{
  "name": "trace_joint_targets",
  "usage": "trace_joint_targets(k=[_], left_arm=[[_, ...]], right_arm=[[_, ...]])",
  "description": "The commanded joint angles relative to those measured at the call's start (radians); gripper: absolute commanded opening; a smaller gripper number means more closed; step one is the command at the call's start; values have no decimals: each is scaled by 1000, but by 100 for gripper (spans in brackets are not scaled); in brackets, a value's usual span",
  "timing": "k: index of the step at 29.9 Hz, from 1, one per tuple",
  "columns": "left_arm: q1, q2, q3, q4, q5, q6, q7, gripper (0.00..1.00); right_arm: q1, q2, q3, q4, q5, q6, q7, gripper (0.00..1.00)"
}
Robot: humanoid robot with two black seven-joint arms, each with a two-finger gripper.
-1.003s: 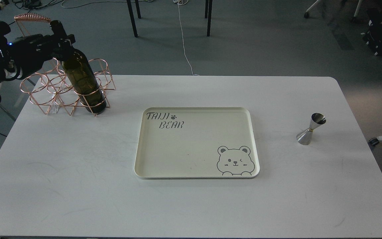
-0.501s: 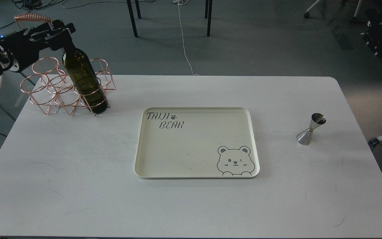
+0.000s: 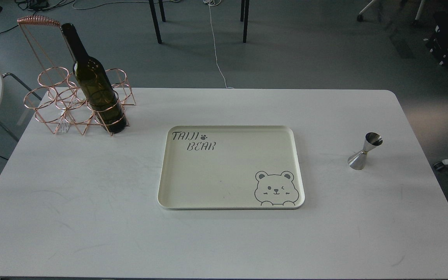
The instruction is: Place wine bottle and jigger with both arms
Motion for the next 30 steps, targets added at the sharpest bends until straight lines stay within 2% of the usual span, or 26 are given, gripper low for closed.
trace_joint_targets(k=[1, 6, 12, 17, 20, 25, 30], left_arm=[[5, -10, 0, 39, -240, -5, -1, 98], [38, -14, 0, 50, -572, -41, -1, 98], [116, -22, -1, 50, -875, -176, -17, 98], [175, -86, -24, 99, -1038, -267, -15, 98], [208, -166, -68, 206, -1110, -333, -8, 98], [271, -254, -193, 323, -1120, -451, 6, 98], [288, -286, -240, 349, -1120, -471, 43, 98]], right_arm=[[-16, 1, 1, -36, 2, -1, 0, 99], [-58, 11, 2, -96, 80, 13, 0, 99], [-73, 36, 4, -173, 308, 94, -4, 99], [-72, 105, 13, -256, 414, 153, -65, 99], [-73, 130, 53, -282, 459, 177, -107, 99], [-107, 156, 111, -300, 506, 234, -137, 99], [-141, 179, 114, -317, 505, 288, -137, 99]])
